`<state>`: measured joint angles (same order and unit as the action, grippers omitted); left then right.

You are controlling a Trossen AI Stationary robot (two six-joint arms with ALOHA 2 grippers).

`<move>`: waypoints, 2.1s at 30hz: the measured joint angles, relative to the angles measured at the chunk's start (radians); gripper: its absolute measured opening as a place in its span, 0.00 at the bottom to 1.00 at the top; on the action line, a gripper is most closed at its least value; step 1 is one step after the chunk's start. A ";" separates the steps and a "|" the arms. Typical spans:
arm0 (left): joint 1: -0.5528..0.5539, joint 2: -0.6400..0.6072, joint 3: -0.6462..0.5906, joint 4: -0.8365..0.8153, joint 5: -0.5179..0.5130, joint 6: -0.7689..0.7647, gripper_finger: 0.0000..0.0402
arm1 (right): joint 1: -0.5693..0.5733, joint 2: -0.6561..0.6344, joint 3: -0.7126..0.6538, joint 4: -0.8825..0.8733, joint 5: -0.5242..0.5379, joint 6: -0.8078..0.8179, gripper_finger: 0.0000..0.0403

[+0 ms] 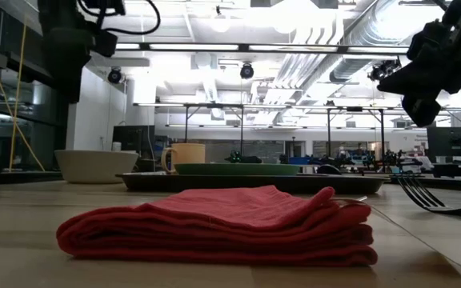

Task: Set up tray
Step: Put the gray bowl on top of the green plate to the bottom of the yellow mug

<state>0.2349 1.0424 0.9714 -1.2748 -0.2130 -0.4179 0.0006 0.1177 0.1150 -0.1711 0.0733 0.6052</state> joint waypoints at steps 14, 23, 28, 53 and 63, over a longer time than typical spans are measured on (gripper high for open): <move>0.288 0.073 0.000 0.099 0.153 0.332 0.57 | 0.000 0.000 0.000 0.032 0.014 0.023 0.00; 0.423 0.114 -0.015 0.158 0.224 0.438 0.57 | 0.000 0.000 0.000 0.035 0.014 0.026 0.00; 0.432 0.115 -0.093 0.163 0.238 0.440 0.57 | 0.000 0.000 0.000 0.035 0.014 0.026 0.00; 0.432 0.111 -0.155 0.222 0.133 0.512 0.57 | 0.000 0.000 0.000 0.034 0.079 0.022 0.00; 0.432 0.164 -0.155 0.228 0.145 0.520 0.57 | 0.000 0.000 0.000 0.034 0.093 0.016 0.00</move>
<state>0.6674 1.2061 0.8165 -1.0473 -0.0677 0.1023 0.0009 0.1177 0.1150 -0.1371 0.1665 0.6209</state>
